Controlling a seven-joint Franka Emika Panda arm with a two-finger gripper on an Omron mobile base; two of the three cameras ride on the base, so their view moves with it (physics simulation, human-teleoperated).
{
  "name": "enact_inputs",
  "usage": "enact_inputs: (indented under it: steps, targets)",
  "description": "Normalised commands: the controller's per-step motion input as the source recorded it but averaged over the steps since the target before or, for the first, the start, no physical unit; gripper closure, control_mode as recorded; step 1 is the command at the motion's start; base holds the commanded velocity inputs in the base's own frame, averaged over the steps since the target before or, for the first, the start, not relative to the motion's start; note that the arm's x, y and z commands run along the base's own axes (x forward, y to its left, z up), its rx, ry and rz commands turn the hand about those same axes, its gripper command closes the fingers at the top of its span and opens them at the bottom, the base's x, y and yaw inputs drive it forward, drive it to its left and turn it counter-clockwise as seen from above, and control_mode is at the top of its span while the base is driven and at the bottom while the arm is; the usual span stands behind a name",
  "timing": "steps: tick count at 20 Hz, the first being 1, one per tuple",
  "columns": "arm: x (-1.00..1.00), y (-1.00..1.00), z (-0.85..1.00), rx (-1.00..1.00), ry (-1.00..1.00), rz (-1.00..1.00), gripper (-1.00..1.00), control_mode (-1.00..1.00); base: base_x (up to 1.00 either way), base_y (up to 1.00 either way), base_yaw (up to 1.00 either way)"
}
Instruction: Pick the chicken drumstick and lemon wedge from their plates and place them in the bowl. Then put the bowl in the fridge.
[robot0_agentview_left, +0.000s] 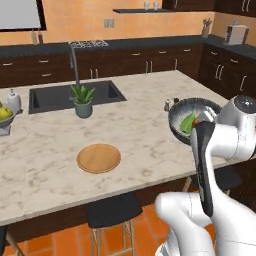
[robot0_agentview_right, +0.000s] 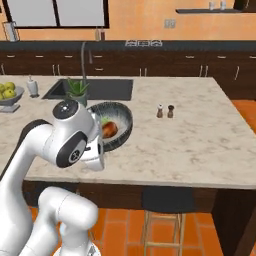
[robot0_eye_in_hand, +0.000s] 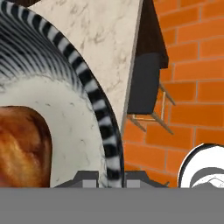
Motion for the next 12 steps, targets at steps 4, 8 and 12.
enact_inputs:
  steps: [4,8,12]
  targets:
    - [0.00,0.00,0.00,0.00,0.00,0.00,1.00,1.00,0.00,0.00,-0.99]
    - [0.00,0.00,0.00,0.00,0.00,0.00,1.00,1.00,0.00,-0.02,-0.94]
    - [0.00,0.00,0.00,0.00,0.00,0.00,1.00,1.00,0.01,-0.19,-0.74]
